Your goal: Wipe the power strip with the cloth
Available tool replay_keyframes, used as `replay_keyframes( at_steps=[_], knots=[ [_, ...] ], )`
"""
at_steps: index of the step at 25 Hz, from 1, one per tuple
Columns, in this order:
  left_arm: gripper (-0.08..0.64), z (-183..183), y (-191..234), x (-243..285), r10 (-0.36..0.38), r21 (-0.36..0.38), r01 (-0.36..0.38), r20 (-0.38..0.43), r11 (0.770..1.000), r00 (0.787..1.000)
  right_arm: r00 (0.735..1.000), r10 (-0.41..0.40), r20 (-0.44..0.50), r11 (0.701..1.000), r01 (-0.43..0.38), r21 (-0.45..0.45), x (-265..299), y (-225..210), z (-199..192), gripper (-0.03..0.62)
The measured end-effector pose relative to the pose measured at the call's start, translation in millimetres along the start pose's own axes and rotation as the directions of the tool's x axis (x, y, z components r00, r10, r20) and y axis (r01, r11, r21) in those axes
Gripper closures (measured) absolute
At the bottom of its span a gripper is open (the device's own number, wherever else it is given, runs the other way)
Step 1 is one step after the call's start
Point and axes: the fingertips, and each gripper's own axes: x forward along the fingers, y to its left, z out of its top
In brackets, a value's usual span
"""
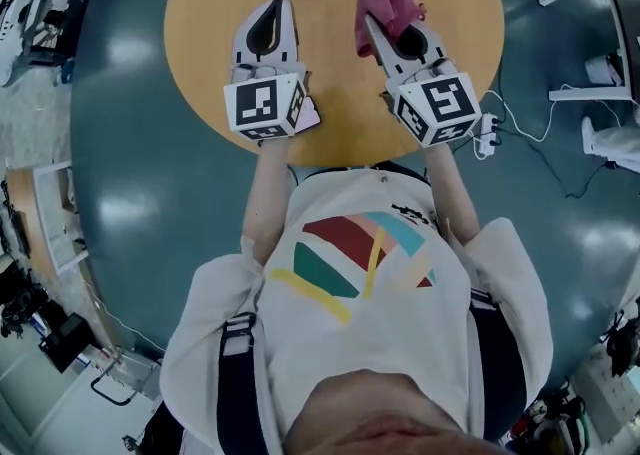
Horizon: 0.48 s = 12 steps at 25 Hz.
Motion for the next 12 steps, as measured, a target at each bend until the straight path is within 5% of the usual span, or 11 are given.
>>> replay_keyframes(
  at_steps=[12],
  knots=[
    [0.517,1,-6,-7,0.062,0.019,-0.062,0.003,0.998,0.998,0.993,0.119,-0.002,0.985,-0.119,-0.124,1,20,12,0.554]
  ],
)
